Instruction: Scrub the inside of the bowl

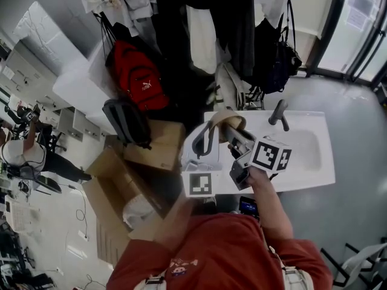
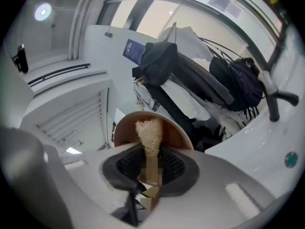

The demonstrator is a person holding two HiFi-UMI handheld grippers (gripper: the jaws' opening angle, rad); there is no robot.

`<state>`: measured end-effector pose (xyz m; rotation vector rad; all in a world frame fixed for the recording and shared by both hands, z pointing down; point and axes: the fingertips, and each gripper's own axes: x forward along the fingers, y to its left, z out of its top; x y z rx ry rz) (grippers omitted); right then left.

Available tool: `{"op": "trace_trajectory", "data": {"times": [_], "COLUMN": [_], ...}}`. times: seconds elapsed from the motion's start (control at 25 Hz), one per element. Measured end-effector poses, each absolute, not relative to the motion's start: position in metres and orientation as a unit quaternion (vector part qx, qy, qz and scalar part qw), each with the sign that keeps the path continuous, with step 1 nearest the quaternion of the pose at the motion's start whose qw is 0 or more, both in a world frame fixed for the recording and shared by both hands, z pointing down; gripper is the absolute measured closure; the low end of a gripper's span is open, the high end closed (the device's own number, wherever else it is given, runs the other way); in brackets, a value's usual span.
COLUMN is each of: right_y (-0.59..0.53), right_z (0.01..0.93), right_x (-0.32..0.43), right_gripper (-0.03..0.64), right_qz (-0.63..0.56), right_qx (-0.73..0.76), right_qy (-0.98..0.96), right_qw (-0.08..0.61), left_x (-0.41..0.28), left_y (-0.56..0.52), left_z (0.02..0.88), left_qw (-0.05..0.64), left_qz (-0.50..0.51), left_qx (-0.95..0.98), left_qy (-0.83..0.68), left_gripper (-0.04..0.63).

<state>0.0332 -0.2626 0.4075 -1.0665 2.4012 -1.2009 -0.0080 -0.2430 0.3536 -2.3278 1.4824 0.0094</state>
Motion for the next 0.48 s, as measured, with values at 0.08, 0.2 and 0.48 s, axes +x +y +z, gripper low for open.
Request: {"op": "trace_trajectory", "data": {"times": [0.08,0.2,0.48], "right_y": [-0.2631,-0.2635,-0.263], "right_z": [0.4061,0.4026,0.4015], "right_x": [0.0349,0.0355,0.0347], "right_gripper": [0.541,0.541,0.541], "right_qz": [-0.374,-0.313,-0.193], "right_qx": [-0.383,-0.409,-0.452], "right_qy": [0.838,0.854,0.871], "right_qw": [0.105,0.073,0.013], "left_x": [-0.0067,-0.007,-0.0086], "left_y": [-0.244,-0.2457,-0.2488], "left_z": [0.3535,0.3518,0.3533], "left_qw": [0.189,0.185,0.175], "left_qz": [0.006,0.014,0.018], "left_qx": [-0.829,-0.829,-0.829], "left_qy": [0.527,0.528,0.53], "left_gripper": [0.551,0.554,0.555]}}
